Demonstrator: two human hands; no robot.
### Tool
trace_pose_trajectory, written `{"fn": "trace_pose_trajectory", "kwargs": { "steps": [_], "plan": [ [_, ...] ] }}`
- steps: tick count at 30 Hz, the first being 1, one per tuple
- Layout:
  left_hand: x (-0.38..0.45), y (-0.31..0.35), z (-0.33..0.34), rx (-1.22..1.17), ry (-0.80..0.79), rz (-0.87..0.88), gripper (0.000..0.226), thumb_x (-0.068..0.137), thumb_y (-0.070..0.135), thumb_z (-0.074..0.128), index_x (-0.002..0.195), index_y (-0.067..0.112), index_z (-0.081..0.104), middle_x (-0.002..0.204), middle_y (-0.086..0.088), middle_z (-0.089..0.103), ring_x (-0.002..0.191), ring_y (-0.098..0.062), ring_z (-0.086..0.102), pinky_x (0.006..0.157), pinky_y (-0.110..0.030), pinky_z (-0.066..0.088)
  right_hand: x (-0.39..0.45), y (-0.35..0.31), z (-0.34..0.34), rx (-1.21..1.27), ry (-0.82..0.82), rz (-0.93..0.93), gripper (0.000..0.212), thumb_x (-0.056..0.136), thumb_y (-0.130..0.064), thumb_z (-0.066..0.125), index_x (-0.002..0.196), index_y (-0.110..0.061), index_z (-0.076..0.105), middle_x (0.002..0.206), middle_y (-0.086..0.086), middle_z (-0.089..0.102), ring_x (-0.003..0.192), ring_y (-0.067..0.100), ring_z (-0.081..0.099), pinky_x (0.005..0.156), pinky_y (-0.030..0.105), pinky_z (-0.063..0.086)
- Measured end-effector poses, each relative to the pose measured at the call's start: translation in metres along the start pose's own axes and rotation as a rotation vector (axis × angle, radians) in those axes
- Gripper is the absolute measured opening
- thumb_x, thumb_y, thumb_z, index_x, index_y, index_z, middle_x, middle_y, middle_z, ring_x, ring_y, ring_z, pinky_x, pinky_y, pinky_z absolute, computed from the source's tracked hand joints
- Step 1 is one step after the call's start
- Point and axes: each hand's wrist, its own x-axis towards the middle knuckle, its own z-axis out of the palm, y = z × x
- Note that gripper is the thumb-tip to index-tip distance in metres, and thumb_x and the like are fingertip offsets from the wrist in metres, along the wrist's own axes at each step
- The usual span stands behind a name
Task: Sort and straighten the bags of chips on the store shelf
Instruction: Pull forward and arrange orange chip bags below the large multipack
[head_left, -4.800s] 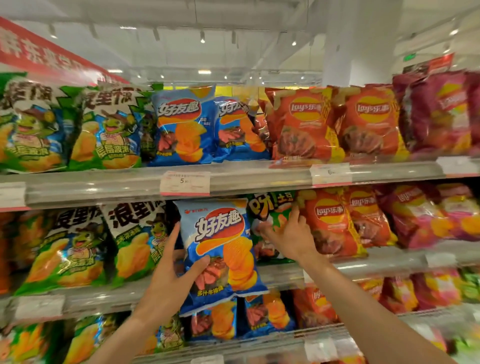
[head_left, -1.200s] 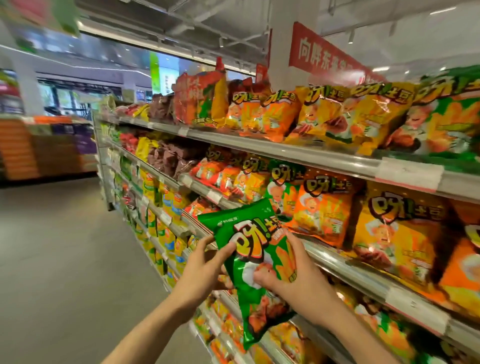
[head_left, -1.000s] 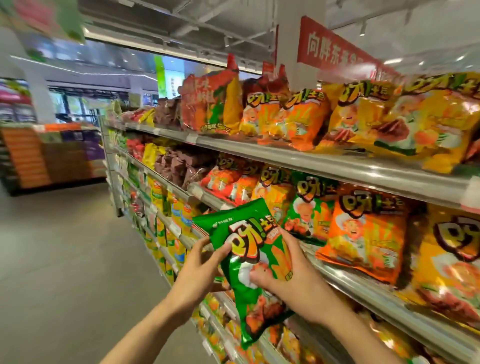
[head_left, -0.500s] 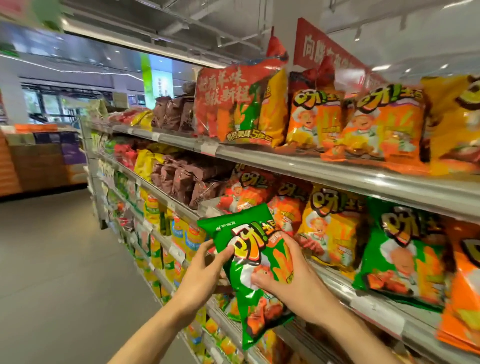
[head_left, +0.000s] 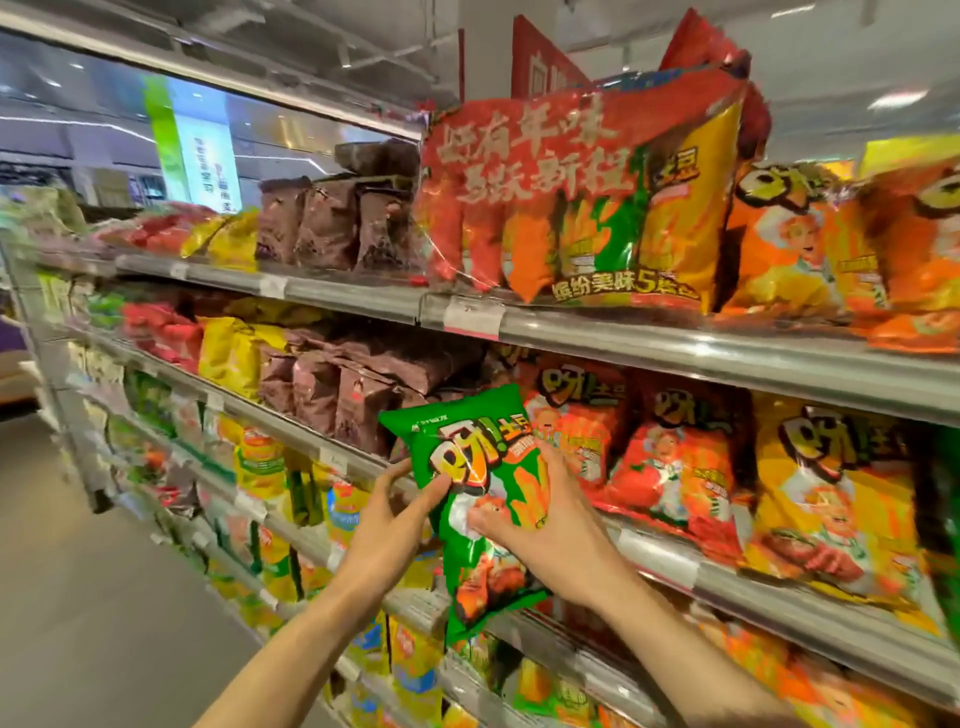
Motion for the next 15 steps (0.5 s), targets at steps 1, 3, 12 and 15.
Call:
{"fn": "trace_pose_trajectory", "kwargs": {
  "steps": [1,3,12,15],
  "plan": [
    [0.012,-0.002,-0.007,0.009,0.000,0.007,0.050,0.088,0.038,0.071,0.132,0.028,0.049,0.105,0.002,0.068,0.087,-0.008,0.069,0.070,-0.030,0.057,0.010,-0.002,0.009,-0.018,0.015,-0.002,0.114,0.058,-0.081,0.070,0.151,-0.043,0.014,0.152,-0.014,0.037,0.134,0.005,0.042,0.111,0.034,0.038],
    [0.035,-0.004,-0.019,0.011,0.011,0.028,0.048,0.087,0.036,0.072,0.129,0.031,0.049,0.096,0.007,0.064,0.084,-0.010,0.065,0.073,-0.032,0.054,0.029,-0.006,0.027,-0.034,0.023,-0.007,0.112,0.061,-0.079,0.069,0.151,-0.043,0.012,0.149,-0.014,0.038,0.133,0.006,0.043,0.108,0.030,0.039],
    [0.143,0.009,-0.040,0.094,0.016,0.112,0.027,0.093,0.026,0.067,0.112,0.042,0.056,0.102,0.014,0.063,0.092,0.001,0.063,0.064,-0.014,0.049,0.114,0.003,0.054,-0.138,-0.038,-0.056,0.107,0.073,-0.086,0.049,0.155,-0.037,0.003,0.160,-0.007,0.025,0.144,0.014,0.028,0.116,0.036,0.031],
    [0.178,0.008,-0.041,0.151,-0.001,0.195,0.031,0.096,0.025,0.063,0.123,0.038,0.053,0.104,0.018,0.061,0.086,0.017,0.061,0.065,-0.005,0.046,0.134,0.008,0.056,-0.256,-0.020,-0.066,0.097,0.083,-0.077,0.046,0.157,-0.030,0.004,0.156,-0.005,0.030,0.142,0.014,0.029,0.115,0.034,0.030]
  ]
}}
